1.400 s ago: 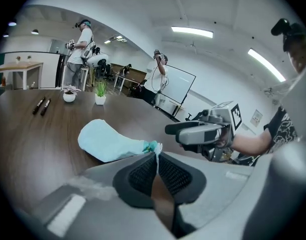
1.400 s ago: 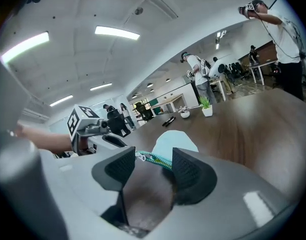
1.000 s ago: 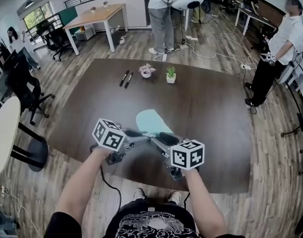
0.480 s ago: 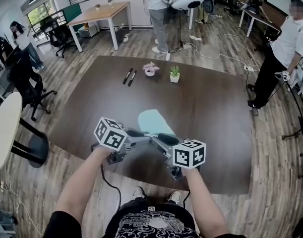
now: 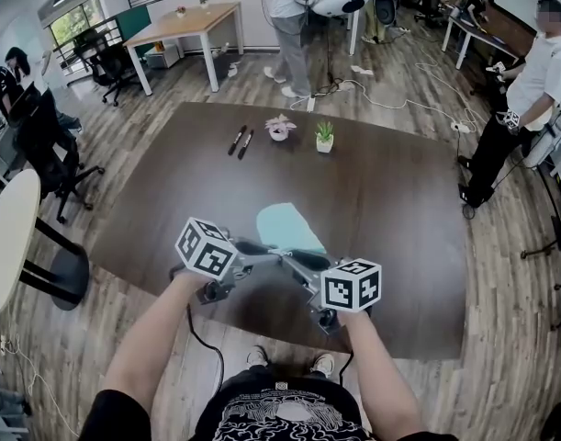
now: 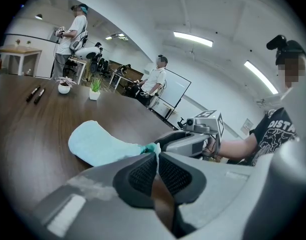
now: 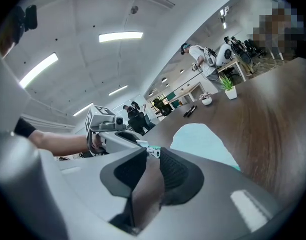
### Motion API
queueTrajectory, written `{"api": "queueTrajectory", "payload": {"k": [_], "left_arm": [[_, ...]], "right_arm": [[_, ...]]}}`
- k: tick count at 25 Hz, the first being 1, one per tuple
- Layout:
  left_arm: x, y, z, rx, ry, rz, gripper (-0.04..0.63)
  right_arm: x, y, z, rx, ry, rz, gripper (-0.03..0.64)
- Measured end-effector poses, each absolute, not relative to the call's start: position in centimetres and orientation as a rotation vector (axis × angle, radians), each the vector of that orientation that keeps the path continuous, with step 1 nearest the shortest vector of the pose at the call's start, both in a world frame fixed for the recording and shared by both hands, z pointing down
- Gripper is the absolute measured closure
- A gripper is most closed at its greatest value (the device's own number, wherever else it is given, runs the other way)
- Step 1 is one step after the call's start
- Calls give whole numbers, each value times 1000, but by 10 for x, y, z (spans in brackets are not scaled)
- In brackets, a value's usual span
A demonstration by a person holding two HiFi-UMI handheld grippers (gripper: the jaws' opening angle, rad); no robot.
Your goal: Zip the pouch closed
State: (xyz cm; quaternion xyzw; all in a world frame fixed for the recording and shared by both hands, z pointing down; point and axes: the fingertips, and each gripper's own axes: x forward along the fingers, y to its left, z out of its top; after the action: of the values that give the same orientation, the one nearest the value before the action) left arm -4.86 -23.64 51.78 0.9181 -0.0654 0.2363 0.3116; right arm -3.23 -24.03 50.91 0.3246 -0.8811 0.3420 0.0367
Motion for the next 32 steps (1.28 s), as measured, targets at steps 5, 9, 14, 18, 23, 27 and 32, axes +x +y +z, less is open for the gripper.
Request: {"api": "queueTrajectory", "payload": {"k": [5, 9, 14, 18, 23, 27, 32], "left_arm": [[-50, -239, 519, 2425, -202, 620, 574], [-51, -243, 521, 2431, -234, 613, 574], [-51, -244, 524, 2440, -259, 624, 574], [-53, -243, 522, 2455, -274, 633, 575], [-59, -245, 527, 2449, -303, 636, 575], [-62, -246, 528, 2446, -326, 635, 575], [-66, -248, 531, 2436, -347, 612, 575]], "right_arm": [[-32, -240, 509, 1021, -2695, 1047, 575], [-33, -240, 509, 1052, -2693, 1023, 606], [-32, -241, 512, 1085, -2668, 989, 607], [-33, -241, 510, 1094, -2650, 973, 607], [-28, -242, 516, 1120, -2626, 993, 609], [-29, -242, 519, 1124, -2616, 994, 609], [-31, -244, 521, 1126, -2610, 1007, 608]]}}
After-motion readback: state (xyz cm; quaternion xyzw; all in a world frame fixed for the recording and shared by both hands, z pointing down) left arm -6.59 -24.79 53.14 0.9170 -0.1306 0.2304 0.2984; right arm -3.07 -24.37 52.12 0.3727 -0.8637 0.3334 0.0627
